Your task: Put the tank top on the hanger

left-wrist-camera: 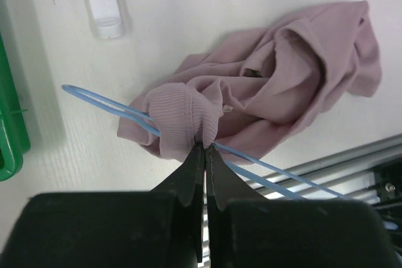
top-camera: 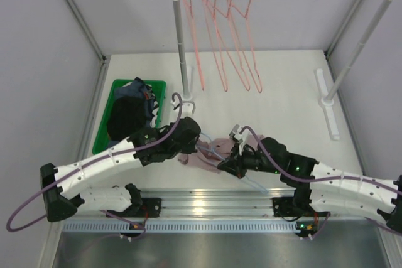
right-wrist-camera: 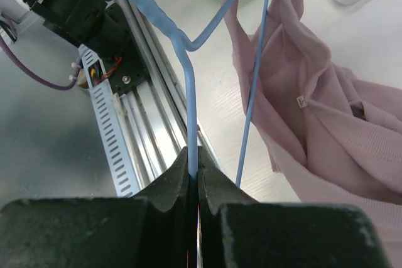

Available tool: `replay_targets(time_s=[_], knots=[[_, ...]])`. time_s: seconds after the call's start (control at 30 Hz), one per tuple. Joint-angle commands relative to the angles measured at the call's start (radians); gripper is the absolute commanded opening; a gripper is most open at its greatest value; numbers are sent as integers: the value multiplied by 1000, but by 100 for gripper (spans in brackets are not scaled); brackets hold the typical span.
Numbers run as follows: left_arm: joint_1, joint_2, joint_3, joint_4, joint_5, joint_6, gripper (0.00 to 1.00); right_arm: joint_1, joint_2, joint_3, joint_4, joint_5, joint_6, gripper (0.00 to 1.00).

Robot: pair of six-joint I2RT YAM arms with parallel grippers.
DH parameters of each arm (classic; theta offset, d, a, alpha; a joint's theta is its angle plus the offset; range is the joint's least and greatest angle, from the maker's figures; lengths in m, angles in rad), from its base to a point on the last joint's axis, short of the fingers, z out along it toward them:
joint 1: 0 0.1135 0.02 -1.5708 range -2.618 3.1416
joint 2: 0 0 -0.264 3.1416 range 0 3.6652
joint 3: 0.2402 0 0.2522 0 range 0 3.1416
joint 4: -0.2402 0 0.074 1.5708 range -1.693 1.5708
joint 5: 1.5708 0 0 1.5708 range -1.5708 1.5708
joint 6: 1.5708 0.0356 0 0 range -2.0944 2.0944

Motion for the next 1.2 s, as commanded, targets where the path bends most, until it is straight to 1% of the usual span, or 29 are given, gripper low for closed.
replay_targets(time_s=[0.0, 0.13, 0.17, 0.37, 0.4, 0.43, 0.47, 0.5, 0.6, 0.63, 0.73, 0.87, 0.93, 1.17], knots=[[-30, -10, 100, -82, 47, 107, 0, 13, -22, 79, 42, -11, -55, 0], [-42, -59, 94, -84, 59, 134, 0, 13, 3, 88, 87, -10, -52, 0], [-42, -67, 87, -84, 59, 137, 0, 13, 9, 85, 122, -7, -49, 0], [-42, -90, 4, -44, 44, 133, 1, 13, 95, 61, 234, -13, -25, 0], [-42, -93, -20, -36, 41, 128, 6, 13, 104, 55, 266, -13, -20, 0], [-42, -93, -33, -18, 38, 127, 7, 13, 124, 44, 280, -11, -14, 0], [-42, -96, -45, -9, 33, 122, 11, 13, 132, 38, 297, -11, -9, 0], [-42, -99, -63, 0, 30, 116, 18, 13, 141, 32, 320, -11, -2, 0], [-42, -127, -99, 40, 18, 108, 31, 13, 159, 4, 358, -8, 17, 0], [-42, -147, -110, 51, 15, 111, 39, 12, 169, -5, 375, -8, 20, 0], [-42, -183, -131, 83, 13, 122, 48, 10, 187, -11, 390, -8, 24, 0], [-42, -236, -149, 109, 38, 148, 51, 7, 204, -16, 403, -7, 26, 0], [-43, -280, -168, 143, 79, 167, 51, 4, 212, -14, 407, -10, 29, 0], [-42, -412, -258, 312, 176, 219, 54, 0, 230, -4, 407, -14, 29, 0]])
